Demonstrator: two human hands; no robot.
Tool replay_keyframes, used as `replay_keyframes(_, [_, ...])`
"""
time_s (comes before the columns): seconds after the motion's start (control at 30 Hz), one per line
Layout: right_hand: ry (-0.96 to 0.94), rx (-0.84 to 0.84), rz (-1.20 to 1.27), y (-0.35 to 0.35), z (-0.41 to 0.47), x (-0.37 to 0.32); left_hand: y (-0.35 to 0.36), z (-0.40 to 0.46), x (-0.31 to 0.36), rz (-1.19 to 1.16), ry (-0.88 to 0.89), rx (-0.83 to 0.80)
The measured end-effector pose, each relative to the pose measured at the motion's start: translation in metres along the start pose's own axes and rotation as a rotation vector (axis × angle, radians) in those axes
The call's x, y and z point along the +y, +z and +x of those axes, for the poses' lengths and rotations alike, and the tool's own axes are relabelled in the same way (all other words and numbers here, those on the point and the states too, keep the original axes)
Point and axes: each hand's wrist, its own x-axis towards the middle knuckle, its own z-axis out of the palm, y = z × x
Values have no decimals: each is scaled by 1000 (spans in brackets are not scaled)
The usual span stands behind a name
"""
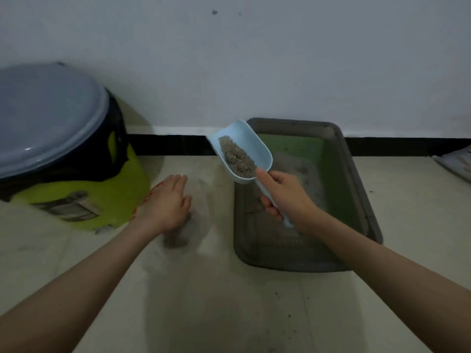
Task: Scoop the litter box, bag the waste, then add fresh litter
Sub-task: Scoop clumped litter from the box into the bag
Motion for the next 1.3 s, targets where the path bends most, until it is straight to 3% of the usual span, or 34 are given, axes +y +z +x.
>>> replay_keyframes(0.2, [167,-193,77,72,-10,14,34,-49,-71,-65,-331,11])
replay_keyframes(0.3, [245,-221,-12,87,-10,21,39,-51,-82,-284,-465,37])
replay_keyframes(0.47, [298,-327,-507,84,-2,5,43,-49,-82,-362,-543,105])
replay_keyframes(0.63, [179,-451,-960,107,-1,-29,42,-52,-79,-395,-504,203])
replay_keyframes(0.83, [61,-447,-1250,120,-1,-51,36,-56,-82,-383,-488,211])
replay_keyframes(1.0, [61,-384,-1172,93,1,-56,31,-55,-76,-356,-442,198])
replay_keyframes(1.17, [93,-266,-793,36,-3,-60,19,-40,-45,-273,-285,334])
replay_keyframes(1.3, [142,-58,-521,-23,-6,-60,8,-20,2,-319,-103,355])
